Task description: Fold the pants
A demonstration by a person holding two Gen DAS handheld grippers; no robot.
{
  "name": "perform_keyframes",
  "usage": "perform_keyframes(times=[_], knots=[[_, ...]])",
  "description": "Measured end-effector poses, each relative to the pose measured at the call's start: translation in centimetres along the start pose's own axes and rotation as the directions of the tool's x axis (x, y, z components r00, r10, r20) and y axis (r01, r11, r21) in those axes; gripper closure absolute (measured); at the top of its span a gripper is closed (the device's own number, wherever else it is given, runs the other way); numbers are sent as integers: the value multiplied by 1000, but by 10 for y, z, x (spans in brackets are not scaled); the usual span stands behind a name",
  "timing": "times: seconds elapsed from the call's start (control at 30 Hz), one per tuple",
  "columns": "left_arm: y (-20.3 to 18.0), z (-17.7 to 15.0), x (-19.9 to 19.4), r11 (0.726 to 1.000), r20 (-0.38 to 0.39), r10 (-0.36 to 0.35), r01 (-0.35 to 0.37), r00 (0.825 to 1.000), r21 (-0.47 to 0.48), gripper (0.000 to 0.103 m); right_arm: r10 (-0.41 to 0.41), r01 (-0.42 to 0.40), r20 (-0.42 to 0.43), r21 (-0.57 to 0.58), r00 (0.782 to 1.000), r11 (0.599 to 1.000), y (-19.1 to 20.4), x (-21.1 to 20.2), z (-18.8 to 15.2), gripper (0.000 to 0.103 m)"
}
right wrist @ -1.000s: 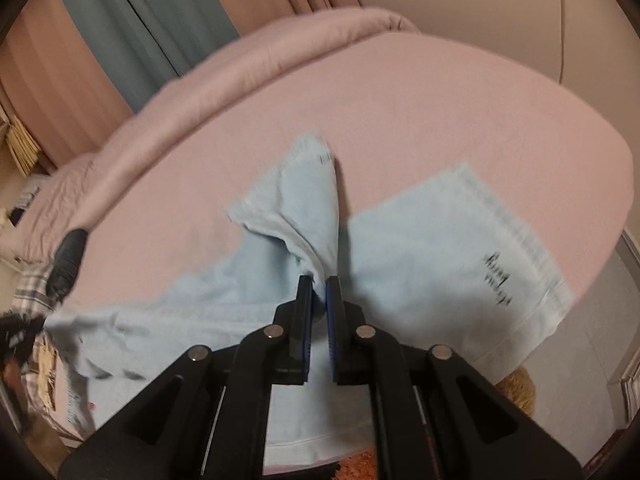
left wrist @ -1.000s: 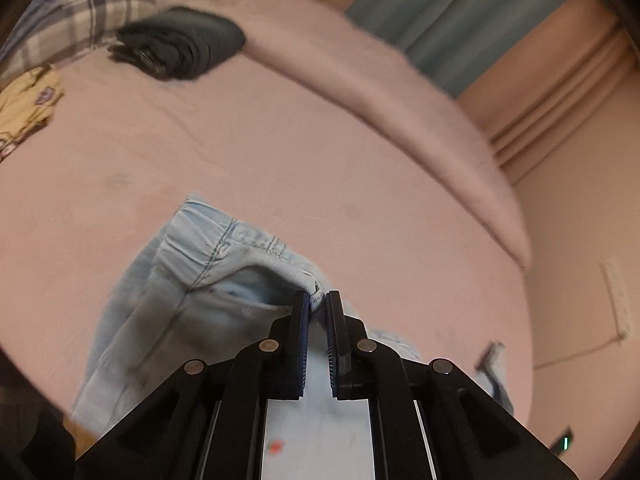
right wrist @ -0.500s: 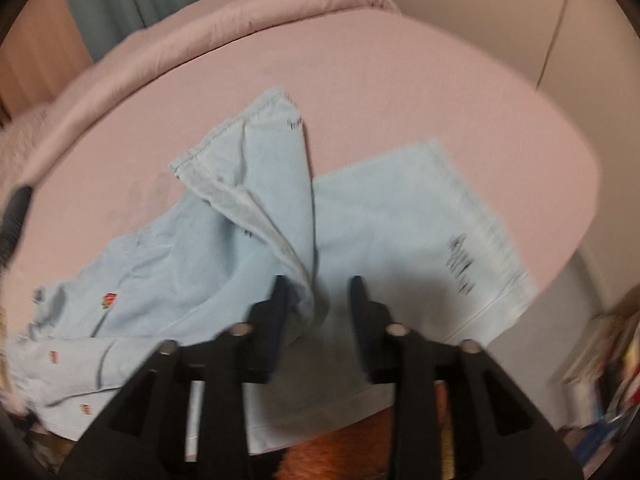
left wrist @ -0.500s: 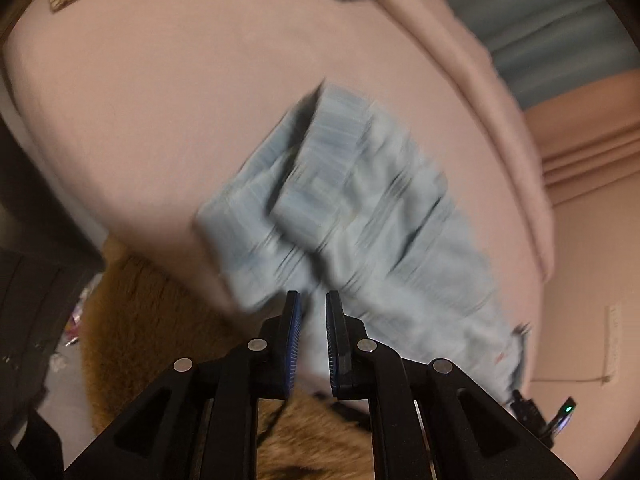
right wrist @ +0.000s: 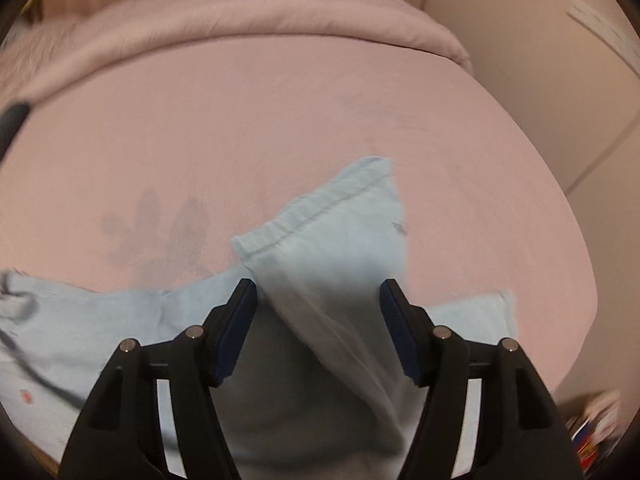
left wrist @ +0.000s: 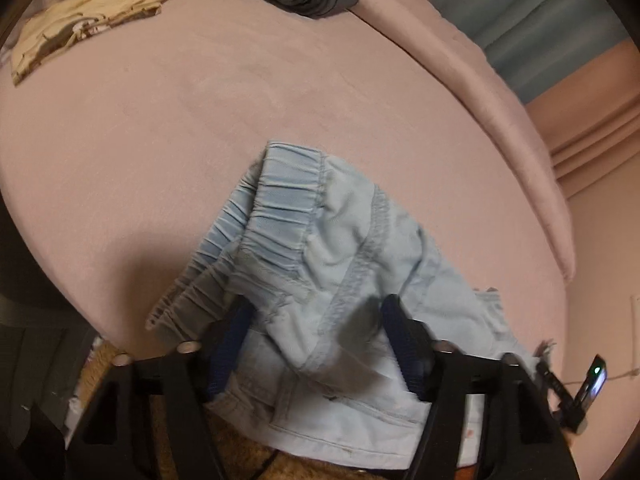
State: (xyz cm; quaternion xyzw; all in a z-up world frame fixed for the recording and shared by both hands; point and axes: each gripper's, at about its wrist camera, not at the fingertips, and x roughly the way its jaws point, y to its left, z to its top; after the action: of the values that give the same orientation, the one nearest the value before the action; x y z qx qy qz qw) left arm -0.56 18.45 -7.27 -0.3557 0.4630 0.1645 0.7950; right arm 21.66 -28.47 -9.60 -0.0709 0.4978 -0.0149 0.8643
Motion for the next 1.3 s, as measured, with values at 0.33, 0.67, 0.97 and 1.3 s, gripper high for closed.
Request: perform_keyframes(times=[0.33,0.67,0.97,1.3], knots=[[6,26,-73,999,193,-49,47,980,13,103,333,-400,263,262,905,879,-75,-75,44,95],[24,0,-57,1000,29,6,-6,1000,21,103,170,-256,207,524,963,812,-156,-63,-48,94],[22,-8,-32,995,-83,-81,76,993,-60,45,194,-245,151,609,969,754,-167,-34,-73,91],[31,9,-4,964,-94,-172,147,981,-222,42,214,-256,144,648,966,717,-182,-20,-79,41]])
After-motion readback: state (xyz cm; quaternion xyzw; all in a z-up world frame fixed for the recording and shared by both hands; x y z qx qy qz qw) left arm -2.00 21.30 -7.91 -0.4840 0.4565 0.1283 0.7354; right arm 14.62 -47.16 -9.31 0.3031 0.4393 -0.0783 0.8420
